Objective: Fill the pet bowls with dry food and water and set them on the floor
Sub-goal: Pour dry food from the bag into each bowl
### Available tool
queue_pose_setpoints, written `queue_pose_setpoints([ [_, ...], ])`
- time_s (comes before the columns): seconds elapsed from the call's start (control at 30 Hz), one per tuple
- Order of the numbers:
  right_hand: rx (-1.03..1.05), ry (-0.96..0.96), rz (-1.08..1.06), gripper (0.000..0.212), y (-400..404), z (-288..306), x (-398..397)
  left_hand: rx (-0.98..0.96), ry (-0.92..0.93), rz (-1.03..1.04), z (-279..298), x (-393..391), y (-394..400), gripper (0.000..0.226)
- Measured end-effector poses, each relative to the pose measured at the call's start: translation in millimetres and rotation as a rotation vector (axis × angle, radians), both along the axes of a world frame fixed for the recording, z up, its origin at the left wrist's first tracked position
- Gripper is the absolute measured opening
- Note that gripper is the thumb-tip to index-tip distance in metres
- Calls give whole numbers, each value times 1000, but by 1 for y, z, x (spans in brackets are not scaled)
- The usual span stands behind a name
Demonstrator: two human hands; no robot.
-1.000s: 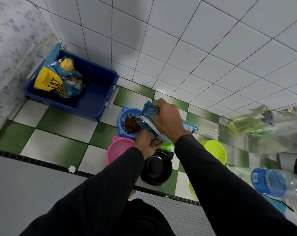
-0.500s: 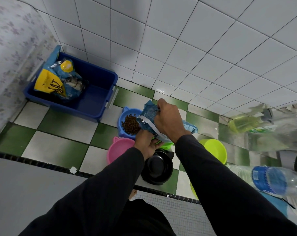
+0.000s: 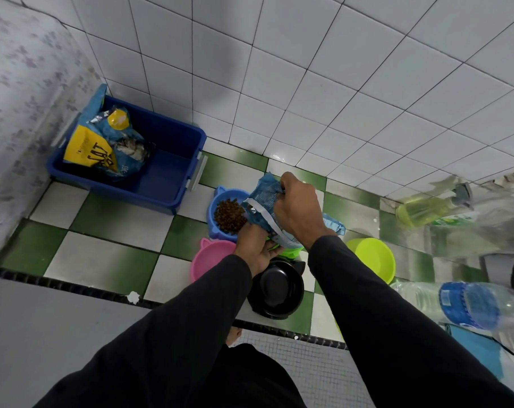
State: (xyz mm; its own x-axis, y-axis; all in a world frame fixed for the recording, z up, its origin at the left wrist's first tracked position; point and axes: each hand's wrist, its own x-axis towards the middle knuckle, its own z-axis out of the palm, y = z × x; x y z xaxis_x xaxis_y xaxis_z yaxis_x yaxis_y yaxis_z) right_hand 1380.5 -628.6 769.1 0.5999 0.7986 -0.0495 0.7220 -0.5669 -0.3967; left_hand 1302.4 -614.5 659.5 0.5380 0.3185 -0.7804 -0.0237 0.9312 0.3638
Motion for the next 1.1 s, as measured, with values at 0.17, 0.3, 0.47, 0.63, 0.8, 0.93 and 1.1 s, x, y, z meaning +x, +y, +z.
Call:
queue_pose_setpoints([
  [0.17,17,43,-81,11,-8,-4,1,35,12,-37,3,0,-1,25],
  [0.3,43,44,-167,7,-15,-10,6,89,22,-53,7,0,-3,24],
  [0.47,126,88,-264,11,-27,-14,14,168,52,-57,18,3,-10,33],
  [0.63,228,141,-294,7,-44,-14,21,251,83,-8,35,7,-22,34],
  [0.8,308,224,-309,7,-63,-17,34,421,167,0,38,15,-41,45],
  [0.93,360,299,-321,17,-81,-18,49,528,210,28,36,30,-57,55],
  [1.1,399,364,-355,10,-109,-19,66,599,245,64,59,40,-82,64],
])
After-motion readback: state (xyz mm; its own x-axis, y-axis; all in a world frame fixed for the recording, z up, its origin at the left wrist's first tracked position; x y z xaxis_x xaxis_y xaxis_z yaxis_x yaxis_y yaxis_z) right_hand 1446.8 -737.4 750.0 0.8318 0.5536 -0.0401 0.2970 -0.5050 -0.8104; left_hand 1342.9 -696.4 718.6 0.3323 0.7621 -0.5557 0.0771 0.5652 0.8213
